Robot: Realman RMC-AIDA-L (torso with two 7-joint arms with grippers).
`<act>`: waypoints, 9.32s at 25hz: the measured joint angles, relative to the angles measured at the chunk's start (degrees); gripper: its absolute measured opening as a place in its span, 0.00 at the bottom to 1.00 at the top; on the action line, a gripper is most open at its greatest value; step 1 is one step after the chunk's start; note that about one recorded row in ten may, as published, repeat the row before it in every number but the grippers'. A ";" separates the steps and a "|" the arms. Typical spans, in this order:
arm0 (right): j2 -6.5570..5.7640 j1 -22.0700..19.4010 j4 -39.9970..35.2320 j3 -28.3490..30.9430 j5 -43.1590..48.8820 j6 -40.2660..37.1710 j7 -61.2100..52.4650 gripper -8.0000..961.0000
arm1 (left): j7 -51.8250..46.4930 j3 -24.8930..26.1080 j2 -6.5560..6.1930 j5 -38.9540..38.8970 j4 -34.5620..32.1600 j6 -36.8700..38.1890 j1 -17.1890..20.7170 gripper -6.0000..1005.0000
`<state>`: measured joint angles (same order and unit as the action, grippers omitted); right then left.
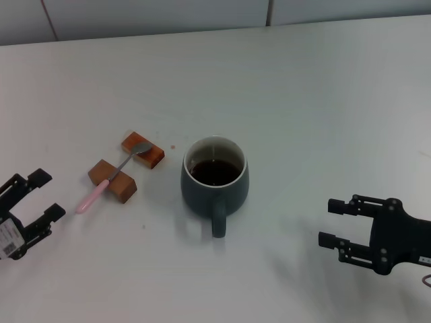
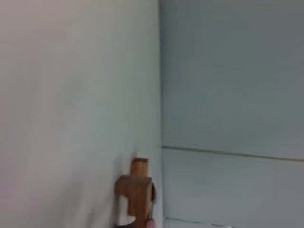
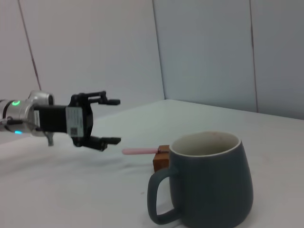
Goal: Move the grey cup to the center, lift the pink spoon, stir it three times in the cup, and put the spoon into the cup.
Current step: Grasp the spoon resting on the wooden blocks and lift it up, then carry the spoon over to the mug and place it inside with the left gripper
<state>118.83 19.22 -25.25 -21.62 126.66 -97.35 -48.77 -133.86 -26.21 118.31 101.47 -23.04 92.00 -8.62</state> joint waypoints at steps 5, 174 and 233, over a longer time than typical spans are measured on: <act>0.14 0.44 -0.04 -0.09 0.00 0.00 -0.74 0.65 | -2.78 0.30 -0.11 1.21 -1.74 -0.06 1.53 0.81; 0.26 2.99 2.85 0.61 -0.11 4.38 -3.42 0.65 | 28.50 -47.35 0.38 29.49 -70.22 9.79 -26.26 0.14; 0.27 3.76 4.09 0.13 -0.10 5.56 -3.41 0.65 | 17.78 -73.02 0.87 49.66 -69.92 6.82 -34.72 0.14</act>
<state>119.10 22.98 -21.17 -21.49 126.56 -91.79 -52.18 -116.09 -99.22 119.18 151.13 -92.96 98.83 -43.34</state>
